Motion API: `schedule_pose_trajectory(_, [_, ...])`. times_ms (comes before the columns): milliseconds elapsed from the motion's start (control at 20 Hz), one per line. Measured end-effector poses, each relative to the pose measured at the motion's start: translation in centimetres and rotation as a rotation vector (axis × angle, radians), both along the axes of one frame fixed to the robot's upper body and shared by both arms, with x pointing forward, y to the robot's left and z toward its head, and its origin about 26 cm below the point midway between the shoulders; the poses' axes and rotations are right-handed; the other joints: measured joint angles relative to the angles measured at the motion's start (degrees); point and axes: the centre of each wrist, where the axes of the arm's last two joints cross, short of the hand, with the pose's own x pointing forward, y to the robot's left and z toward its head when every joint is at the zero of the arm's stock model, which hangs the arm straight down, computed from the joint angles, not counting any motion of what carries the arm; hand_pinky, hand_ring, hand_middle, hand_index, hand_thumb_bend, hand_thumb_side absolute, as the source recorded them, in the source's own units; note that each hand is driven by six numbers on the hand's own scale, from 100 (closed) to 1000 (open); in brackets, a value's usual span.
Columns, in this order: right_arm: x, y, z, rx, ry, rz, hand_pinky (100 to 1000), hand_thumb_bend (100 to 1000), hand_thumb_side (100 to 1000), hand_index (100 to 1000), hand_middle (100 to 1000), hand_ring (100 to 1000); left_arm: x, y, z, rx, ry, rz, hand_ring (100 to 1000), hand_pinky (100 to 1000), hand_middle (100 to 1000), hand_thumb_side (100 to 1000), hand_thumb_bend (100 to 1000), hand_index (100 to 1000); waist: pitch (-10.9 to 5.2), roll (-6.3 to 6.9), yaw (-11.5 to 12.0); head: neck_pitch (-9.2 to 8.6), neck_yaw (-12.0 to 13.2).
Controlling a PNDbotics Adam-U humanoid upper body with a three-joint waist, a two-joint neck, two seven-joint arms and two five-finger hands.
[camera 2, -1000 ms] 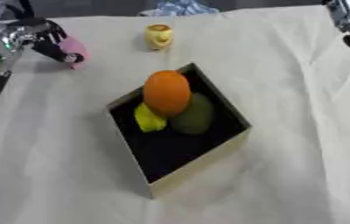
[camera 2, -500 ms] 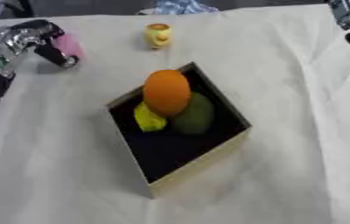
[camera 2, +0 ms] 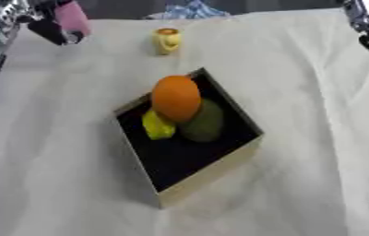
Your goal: Pick up objects on the table and place them in the box.
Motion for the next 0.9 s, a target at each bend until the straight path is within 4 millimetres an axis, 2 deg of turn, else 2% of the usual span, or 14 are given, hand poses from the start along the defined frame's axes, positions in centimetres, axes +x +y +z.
schedule_pose_trajectory(250, [0.0,0.0,0.0,-0.003,-0.002,-0.003,920,100,594,714,643,950,-2.7,-4.1,1.5,0.112,0.023,-0.255,644,741,578,162,240,717,-1.03,0.01,0.07,0.10,-0.50])
schedule_pose_trajectory(650, [-0.1,0.4,-0.2,-0.001,-0.002,0.008,920,100,594,713,643,950,-8.6,-12.4,1.8,0.260,0.035,-0.606,651,744,587,228,296,726,-1.98,0.12,0.36,0.86,-0.74])
schedule_pose_trajectory(900, [-0.1,0.7,-0.3,0.009,-0.001,0.018,920,100,597,712,642,949,-11.4,-14.8,0.8,0.285,0.042,-0.700,651,744,589,238,304,726,-2.37,-0.12,0.49,1.58,-0.64])
